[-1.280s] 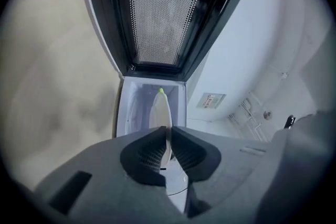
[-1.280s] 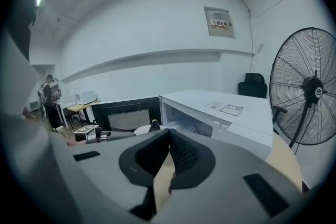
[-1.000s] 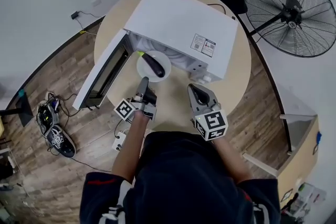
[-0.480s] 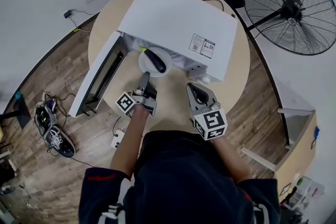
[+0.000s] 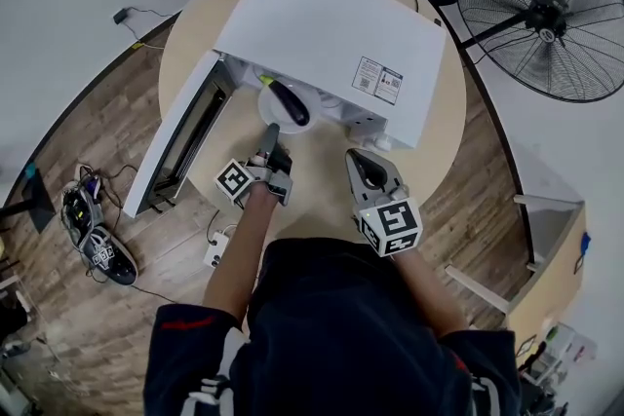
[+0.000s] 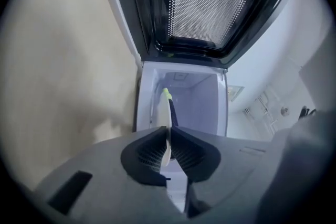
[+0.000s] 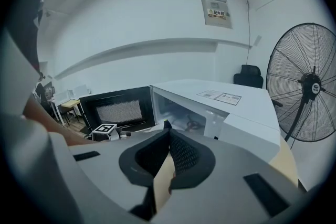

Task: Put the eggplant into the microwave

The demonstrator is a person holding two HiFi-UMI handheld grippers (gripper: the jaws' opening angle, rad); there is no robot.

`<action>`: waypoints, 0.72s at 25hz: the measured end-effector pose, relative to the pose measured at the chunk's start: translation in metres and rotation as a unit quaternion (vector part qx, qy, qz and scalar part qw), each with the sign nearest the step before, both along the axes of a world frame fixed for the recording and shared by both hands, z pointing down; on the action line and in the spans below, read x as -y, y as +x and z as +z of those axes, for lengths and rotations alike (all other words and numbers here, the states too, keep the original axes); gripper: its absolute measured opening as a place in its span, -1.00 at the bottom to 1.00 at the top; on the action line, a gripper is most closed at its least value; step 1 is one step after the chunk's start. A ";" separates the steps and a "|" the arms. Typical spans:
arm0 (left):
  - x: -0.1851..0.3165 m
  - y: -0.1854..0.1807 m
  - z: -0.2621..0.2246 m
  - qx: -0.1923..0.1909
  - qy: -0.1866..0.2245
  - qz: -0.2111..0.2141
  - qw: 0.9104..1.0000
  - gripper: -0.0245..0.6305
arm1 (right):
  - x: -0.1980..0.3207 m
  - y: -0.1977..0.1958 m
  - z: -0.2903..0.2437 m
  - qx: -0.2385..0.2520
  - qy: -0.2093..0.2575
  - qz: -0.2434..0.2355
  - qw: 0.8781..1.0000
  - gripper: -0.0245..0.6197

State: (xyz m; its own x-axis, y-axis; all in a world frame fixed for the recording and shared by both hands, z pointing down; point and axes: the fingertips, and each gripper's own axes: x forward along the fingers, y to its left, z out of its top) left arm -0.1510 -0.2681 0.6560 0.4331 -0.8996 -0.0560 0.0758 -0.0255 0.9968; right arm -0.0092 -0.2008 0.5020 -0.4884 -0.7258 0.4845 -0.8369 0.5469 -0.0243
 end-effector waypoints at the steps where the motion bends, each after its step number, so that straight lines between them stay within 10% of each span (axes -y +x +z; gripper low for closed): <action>1: 0.001 0.000 0.003 0.007 -0.006 0.000 1.000 -0.83 | 0.000 0.000 0.001 0.000 -0.002 0.000 1.000 -0.89; 18: 0.033 0.020 0.020 0.055 -0.044 0.018 0.997 -0.84 | 0.011 0.003 0.010 -0.005 -0.015 -0.004 1.000 -0.89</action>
